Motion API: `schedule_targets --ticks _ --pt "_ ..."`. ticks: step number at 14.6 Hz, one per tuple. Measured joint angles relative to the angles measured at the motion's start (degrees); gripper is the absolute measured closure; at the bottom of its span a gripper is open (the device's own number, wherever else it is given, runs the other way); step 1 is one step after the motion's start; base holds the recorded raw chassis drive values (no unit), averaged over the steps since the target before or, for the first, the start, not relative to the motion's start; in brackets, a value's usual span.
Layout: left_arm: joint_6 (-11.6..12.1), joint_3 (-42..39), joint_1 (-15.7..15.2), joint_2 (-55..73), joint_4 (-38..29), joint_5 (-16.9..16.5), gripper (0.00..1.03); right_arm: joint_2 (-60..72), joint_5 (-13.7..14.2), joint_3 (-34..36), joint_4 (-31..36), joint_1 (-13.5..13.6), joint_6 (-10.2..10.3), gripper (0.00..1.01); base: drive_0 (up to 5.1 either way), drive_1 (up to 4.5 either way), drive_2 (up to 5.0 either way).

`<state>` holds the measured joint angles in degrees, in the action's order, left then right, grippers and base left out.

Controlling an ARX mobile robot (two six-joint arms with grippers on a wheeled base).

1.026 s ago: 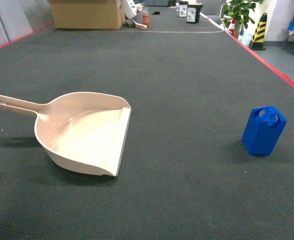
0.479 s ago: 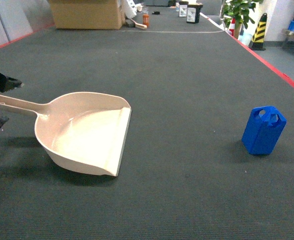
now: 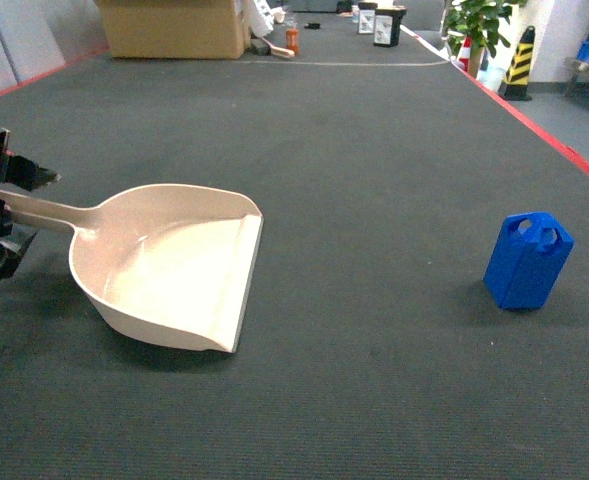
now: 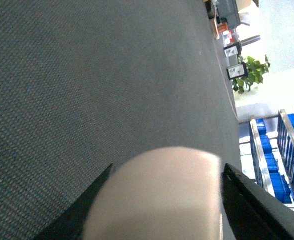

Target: Place part in tray to right shelf

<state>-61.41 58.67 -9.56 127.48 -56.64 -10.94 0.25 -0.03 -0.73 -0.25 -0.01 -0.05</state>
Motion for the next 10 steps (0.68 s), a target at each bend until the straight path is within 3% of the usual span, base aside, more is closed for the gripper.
schedule_targets --ticks 3,4,10 --pt "-2.1 0.2 -0.3 0.8 -0.9 0.0 0.76 0.0 0.0 0.0 0.0 0.0 0.0 0.03 0.0 0.00 0.0" --pt "-4.9 0.3 -0.4 0.6 -2.3 -0.4 0.85 0.0 0.0 0.0 0.0 0.0 0.0 0.03 0.0 0.00 0.0" --pt "-7.6 -8.1 0.3 -12.9 -7.6 -0.6 0.90 0.0 0.0 0.0 0.0 0.0 0.0 0.03 0.0 0.00 0.0"
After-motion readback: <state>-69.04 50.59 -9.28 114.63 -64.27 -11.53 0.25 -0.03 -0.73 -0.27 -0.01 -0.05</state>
